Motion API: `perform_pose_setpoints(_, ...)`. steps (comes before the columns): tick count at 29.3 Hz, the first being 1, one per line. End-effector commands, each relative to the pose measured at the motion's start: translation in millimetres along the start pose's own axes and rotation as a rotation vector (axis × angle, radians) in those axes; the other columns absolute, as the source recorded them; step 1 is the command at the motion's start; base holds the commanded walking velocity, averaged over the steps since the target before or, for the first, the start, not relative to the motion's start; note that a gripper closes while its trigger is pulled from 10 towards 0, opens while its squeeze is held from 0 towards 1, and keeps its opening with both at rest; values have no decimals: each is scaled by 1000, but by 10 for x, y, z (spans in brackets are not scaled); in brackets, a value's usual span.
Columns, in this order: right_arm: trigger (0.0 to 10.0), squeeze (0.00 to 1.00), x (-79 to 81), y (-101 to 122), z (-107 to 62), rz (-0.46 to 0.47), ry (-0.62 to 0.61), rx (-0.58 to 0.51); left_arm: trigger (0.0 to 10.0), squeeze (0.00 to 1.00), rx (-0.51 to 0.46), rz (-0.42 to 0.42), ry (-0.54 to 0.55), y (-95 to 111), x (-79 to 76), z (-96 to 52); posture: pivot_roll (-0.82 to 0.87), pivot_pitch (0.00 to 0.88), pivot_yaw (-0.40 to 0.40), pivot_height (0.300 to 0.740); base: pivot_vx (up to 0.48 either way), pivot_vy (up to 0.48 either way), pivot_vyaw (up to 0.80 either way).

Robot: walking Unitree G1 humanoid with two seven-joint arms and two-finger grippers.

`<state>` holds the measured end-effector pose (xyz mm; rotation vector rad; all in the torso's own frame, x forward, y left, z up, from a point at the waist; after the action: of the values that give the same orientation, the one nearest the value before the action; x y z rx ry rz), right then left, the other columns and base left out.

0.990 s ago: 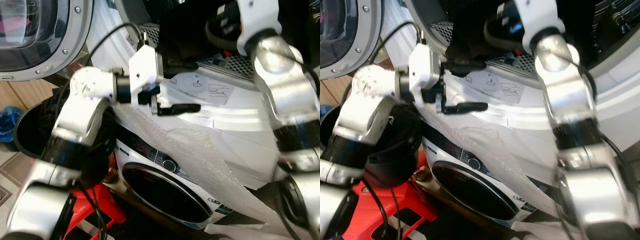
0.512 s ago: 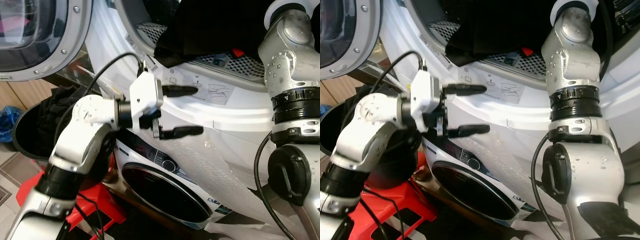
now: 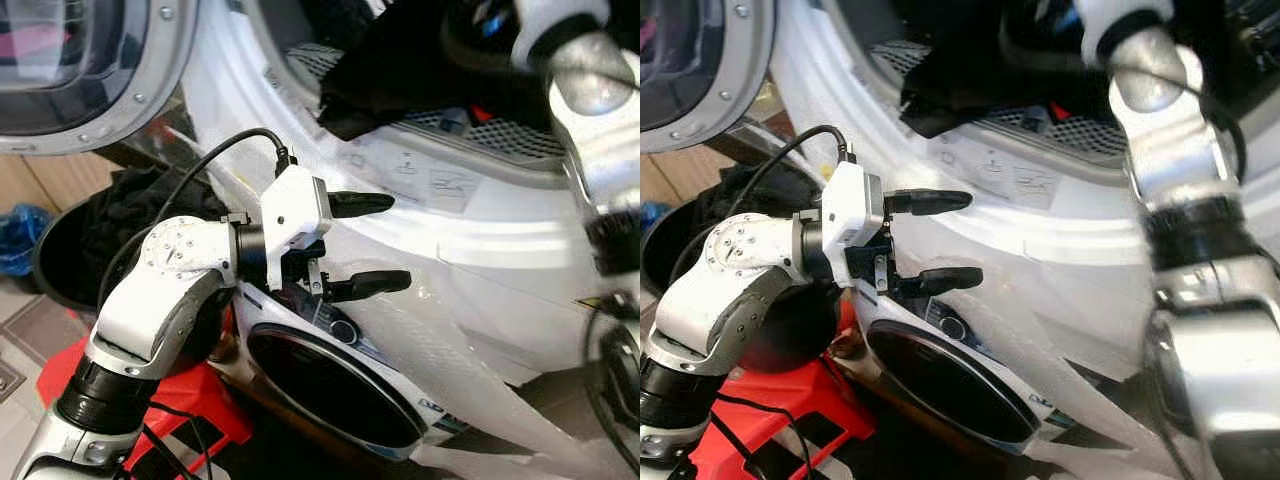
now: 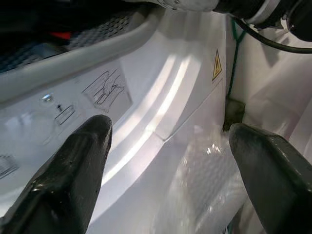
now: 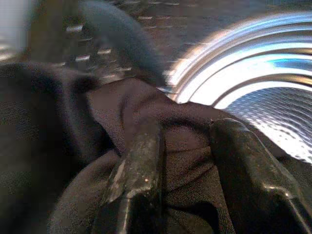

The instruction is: Clothes washing

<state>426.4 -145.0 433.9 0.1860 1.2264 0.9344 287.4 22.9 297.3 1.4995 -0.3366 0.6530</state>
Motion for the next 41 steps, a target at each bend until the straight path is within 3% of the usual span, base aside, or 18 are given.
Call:
perform_pose_setpoints(1, 10000, 0, -149, -67, -162, -34, 54, 6, 10000, 0, -17, 21, -18, 84, -53, 24, 75, 181, -87, 740, 0, 0, 0)
perform_pose_setpoints(10, 10000, 0, -422, 9, -564, 18, 139, -54, 10000, 0, -12, 5, -15, 98, -101, 27, 75, 182, -84, 740, 0, 0, 0)
perform_pose_setpoints(11, 10000, 643, -469, 19, -594, 34, 127, -59, 10000, 0, -12, 4, -15, 98, -99, 30, 74, 183, -82, 740, 0, 0, 0)
perform_pose_setpoints(12, 10000, 1000, -522, 51, -640, 62, 115, -76, 10000, 0, -11, 2, -18, 97, -102, 34, 73, 184, -79, 740, 0, 0, 0)
perform_pose_setpoints(16, 10000, 1000, -543, 147, -685, 104, 112, -129, 10000, 0, -9, -1, -22, 92, -112, 42, 73, 185, -78, 740, 0, 0, 0)
perform_pose_setpoints(17, 10000, 1000, -556, 324, -756, 196, 119, -222, 10000, 0, -9, -3, -23, 98, -123, 45, 75, 186, -78, 740, 0, 0, 0)
perform_pose_setpoints(18, 10000, 855, -553, 409, -801, 235, 129, -268, 10000, 0, -9, -4, -23, 100, -125, 48, 77, 188, -78, 740, 0, 0, 0)
perform_pose_setpoints(19, 10000, 0, -519, 536, -894, 264, 156, -346, 10000, 0, -9, -7, -22, 97, -130, 53, 79, 190, -78, 740, 0, 0, 0)
perform_pose_setpoints(22, 10000, 0, -462, 599, -958, 279, 190, -382, 10000, 0, -7, -11, -23, 90, -136, 50, 81, 191, -77, 740, 0, 0, 0)
perform_pose_setpoints(23, 10000, 0, -298, 619, -985, 256, 246, -382, 10000, 0, 0, -17, -23, 61, -150, 49, 80, 191, -75, 740, 0, 0, 0)
perform_pose_setpoints(25, 10000, 0, -161, 626, -972, 251, 280, -373, 10000, 0, 4, -25, -26, 40, -165, 47, 78, 191, -73, 740, 0, 0, 0)
perform_pose_setpoints(27, 10000, 0, 129, 608, -852, 218, 319, -330, 10000, 0, 14, -40, -30, -13, -183, 52, 72, 190, -70, 740, 0, 0, 0)
perform_pose_setpoints(29, 10000, 0, 288, 587, -770, 184, 331, -298, 10000, 0, 24, -45, -34, -56, -197, 56, 71, 190, -70, 740, 0, 0, 0)
perform_pose_setpoints(31, 10000, 0, 499, 532, -594, 87, 321, -244, 10000, 0, 35, -71, -38, -123, -237, 62, 69, 188, -69, 740, 0, 0, 0)
perform_pose_setpoints(38, 10000, 0, 801, 515, -375, -29, 330, -197, 10000, 0, 58, -115, -40, -240, -340, 66, 80, 192, -70, 740, 0, 0, 0)
perform_pose_setpoints(41, 10000, 0, 855, 511, -315, -63, 330, -180, 10000, 0, 60, -123, -39, -245, -355, 65, 84, 193, -74, 740, 0, 0, 0)
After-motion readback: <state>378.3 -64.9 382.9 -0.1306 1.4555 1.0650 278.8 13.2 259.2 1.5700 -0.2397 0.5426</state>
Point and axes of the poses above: a point about 5 cm out from each wrist's last joint towards the gripper, its own z axis pointing out of the wrist towards the gripper, its own y axis along the axis of the wrist's last joint, x = y × z, the point moved 6 cm from there along z, pointing out of the wrist towards the gripper, and after that the axes turned 4 degrees about z, right-handed, at the moved point
